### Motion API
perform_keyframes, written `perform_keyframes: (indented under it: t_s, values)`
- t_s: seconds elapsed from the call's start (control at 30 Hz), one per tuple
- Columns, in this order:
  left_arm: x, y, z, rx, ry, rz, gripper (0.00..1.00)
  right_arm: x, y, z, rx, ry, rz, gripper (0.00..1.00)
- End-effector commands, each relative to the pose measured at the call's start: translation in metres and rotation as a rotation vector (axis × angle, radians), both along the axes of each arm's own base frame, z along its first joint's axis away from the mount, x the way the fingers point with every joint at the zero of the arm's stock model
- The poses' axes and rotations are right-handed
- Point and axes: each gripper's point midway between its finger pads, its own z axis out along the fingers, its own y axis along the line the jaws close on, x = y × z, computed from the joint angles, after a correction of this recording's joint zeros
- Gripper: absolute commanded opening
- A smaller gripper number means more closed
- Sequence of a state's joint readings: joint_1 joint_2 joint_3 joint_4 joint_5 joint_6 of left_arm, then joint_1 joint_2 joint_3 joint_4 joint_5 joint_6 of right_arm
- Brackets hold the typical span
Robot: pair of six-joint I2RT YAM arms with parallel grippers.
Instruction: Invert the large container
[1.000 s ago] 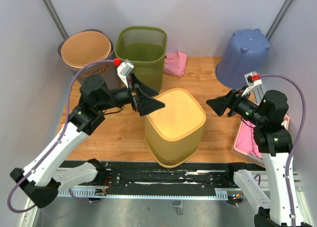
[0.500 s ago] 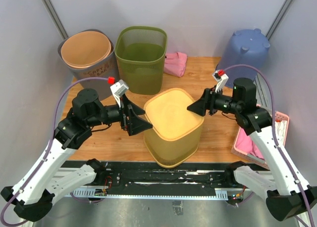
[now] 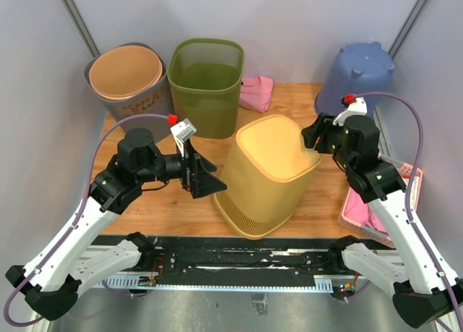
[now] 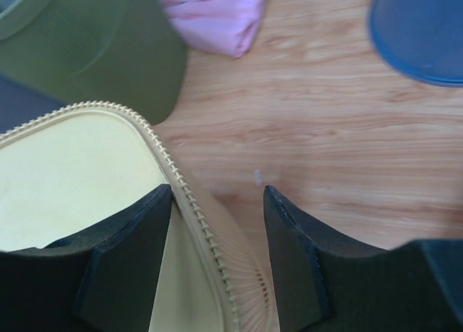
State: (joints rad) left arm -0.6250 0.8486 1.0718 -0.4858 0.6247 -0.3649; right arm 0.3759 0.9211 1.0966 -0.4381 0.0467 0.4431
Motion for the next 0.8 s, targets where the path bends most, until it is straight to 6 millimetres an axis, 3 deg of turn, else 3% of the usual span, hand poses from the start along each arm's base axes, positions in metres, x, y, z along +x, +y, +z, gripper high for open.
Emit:
perform_keyframes:
  t_s: [0.0, 0.07, 0.23, 0.4, 0.53, 0.67, 0.77]
  values:
    - [-0.013, -0.011, -0.004, -0.050, 0.038, -0.101, 0.99, 0.006, -0.061, -0.039, -0.265, 0.119, -0.261, 0.54]
    - [-0.014, -0.017, -0.006, -0.081, 0.056, -0.134, 0.99, 0.012, -0.063, -0.033, -0.280, 0.113, -0.275, 0.54]
    - [-0.022, -0.028, -0.009, -0.155, 0.104, -0.214, 0.99, 0.016, -0.033, -0.024, -0.169, 0.069, -0.148, 0.53]
    - [-0.028, -0.033, -0.023, -0.153, 0.146, -0.265, 0.99, 0.009, -0.011, -0.028, -0.069, 0.091, -0.064, 0.53]
    - [-0.037, -0.039, -0.041, -0.129, 0.204, -0.321, 0.99, -0.004, 0.013, -0.015, 0.042, 0.063, 0.056, 0.54]
    - [-0.041, -0.038, -0.055, -0.096, 0.242, -0.335, 0.99, -0.015, 0.017, -0.004, 0.053, 0.063, 0.100, 0.62]
    - [-0.037, -0.042, -0.050, -0.128, 0.227, -0.334, 0.99, -0.022, 0.014, 0.005, 0.035, 0.048, 0.109, 0.65]
